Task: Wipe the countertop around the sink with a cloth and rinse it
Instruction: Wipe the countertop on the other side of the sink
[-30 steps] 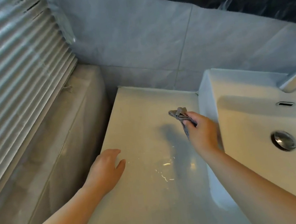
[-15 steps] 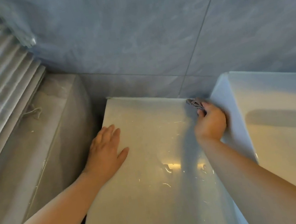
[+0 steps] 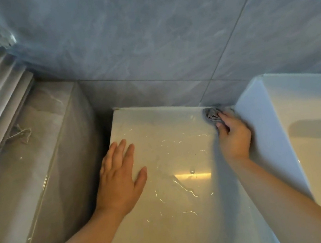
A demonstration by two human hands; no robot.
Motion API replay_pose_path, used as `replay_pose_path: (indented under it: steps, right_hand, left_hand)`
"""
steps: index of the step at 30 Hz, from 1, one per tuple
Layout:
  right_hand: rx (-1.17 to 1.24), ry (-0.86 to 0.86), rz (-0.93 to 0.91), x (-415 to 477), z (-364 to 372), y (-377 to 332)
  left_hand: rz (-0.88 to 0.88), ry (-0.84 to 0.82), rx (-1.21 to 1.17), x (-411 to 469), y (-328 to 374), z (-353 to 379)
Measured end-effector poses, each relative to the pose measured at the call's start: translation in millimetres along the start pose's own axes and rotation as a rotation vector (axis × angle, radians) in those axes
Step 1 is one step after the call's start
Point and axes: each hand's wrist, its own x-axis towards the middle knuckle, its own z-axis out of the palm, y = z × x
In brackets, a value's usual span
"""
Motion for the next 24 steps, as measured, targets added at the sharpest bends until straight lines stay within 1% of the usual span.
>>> replay_pose_path:
  steps: [5, 10, 14, 15, 16, 18, 20, 24]
  right_hand:
    - [0.052, -0.064, -0.067, -36, -7, -10]
    - [0.111, -0.172, -0.098, -89, -21, -25]
    - [0.272, -0.320, 0.010, -108, -42, -42]
    - [0.313, -0.326, 0.020, -103, -47, -47]
    - [0.335, -0.293, 0.009, -95, -51, -50]
    - [0.301, -0.162, -0.025, -67, -51, -51]
    - [0.232, -0.097, -0.044, -31, -42, -47]
    - [0.094, -0.166, -0.057, 15, -14, -31]
  left_hand:
    - [0.000, 0.003, -0.016, 1, 0, 0]
    - [-0.004, 0.002, -0.020, 1, 0, 0]
    - [-0.003, 0.002, -0.032, 1, 0, 0]
    - [-0.001, 0.002, -0.029, 1, 0, 0]
    - [-0.001, 0.005, -0.025, 1, 0, 0]
    - [-0.005, 0.007, -0.029, 1, 0, 0]
    - [-0.006, 0.009, -0.032, 1, 0, 0]
    - [-0.006, 0.009, -0.040, 0, 0, 1]
